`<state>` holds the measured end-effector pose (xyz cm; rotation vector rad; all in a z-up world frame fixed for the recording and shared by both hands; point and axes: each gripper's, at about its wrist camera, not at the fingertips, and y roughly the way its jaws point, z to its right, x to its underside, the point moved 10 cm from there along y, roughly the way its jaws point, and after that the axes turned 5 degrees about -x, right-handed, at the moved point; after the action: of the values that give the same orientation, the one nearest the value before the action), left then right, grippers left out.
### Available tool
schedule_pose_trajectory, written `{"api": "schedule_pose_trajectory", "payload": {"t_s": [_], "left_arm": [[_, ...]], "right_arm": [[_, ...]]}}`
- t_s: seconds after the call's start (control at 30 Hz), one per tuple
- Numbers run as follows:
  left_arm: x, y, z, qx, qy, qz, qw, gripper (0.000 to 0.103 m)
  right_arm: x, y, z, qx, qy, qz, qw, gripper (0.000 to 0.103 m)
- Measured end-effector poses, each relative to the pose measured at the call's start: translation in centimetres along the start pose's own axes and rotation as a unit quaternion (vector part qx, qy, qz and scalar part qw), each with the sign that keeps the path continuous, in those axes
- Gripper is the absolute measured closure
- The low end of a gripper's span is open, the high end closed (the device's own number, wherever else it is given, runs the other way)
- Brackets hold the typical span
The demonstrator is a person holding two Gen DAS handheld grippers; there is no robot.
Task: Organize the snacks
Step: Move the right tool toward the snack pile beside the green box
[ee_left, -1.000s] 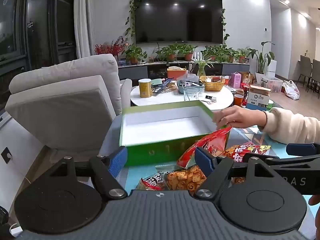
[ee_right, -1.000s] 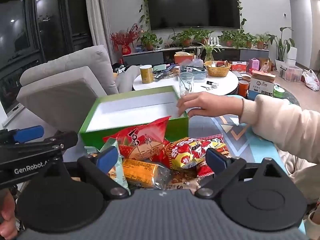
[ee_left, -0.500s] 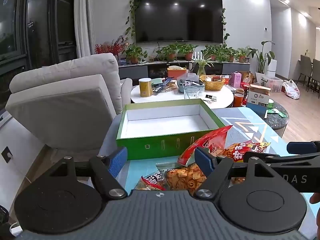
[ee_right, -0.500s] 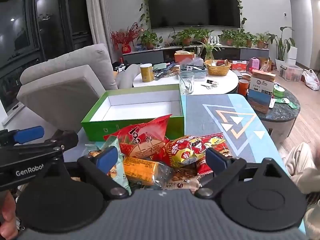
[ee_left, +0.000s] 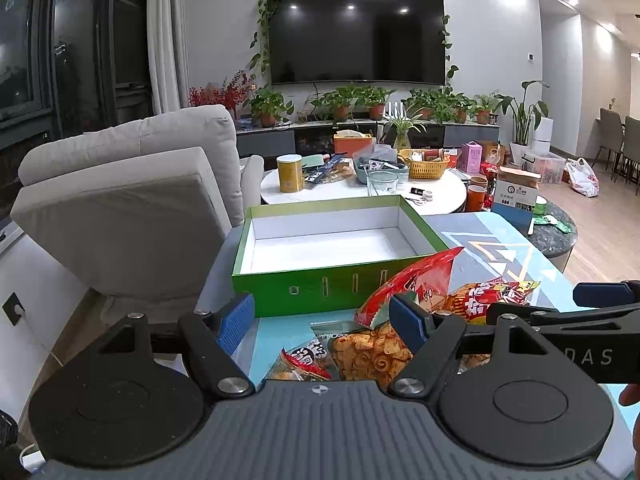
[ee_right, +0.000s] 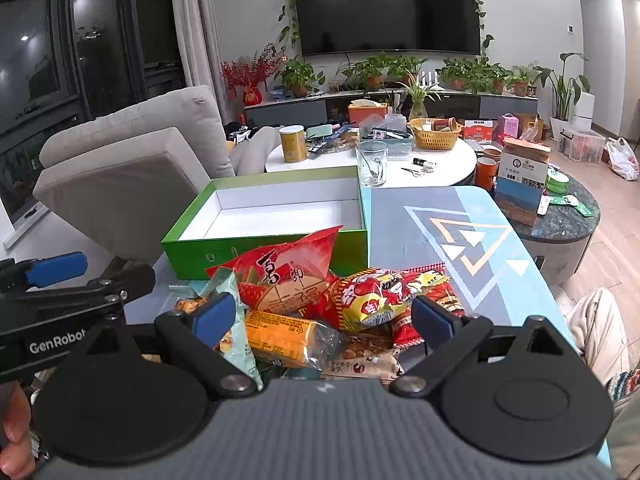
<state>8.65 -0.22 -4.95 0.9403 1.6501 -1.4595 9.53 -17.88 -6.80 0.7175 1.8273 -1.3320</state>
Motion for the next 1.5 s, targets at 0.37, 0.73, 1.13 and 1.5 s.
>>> {"api": "schedule_pose_trajectory", "payload": {"t_s": [0.37, 0.73, 1.13, 1.5], "left_arm": [[0.2, 0.3, -0.2, 0.001, 0.003, -0.008, 1.0, 0.031], [0.7, 0.7, -0.4, 0.003, 0.002, -0.016, 0.9999, 0.031], [0.7, -0.5, -0.1, 0.0, 0.004, -0.014, 0.9999, 0.031], [1.1, 0.2, 0.1, -0.006, 0.014, -0.024, 0.9996, 0.031]], "right_arm": [[0.2, 0.0, 0.1, 0.001, 0.004, -0.003, 1.0, 0.04], [0.1, 0.1, 0.2, 0.003, 0.01, -0.004, 1.0, 0.04], [0.3, -1.0, 1.0, -0.005, 0.029, 0.003, 1.0, 0.04], [0.9, -0.2, 1.1, -0.01, 0.031, -0.008, 0.999, 0.04]]}}
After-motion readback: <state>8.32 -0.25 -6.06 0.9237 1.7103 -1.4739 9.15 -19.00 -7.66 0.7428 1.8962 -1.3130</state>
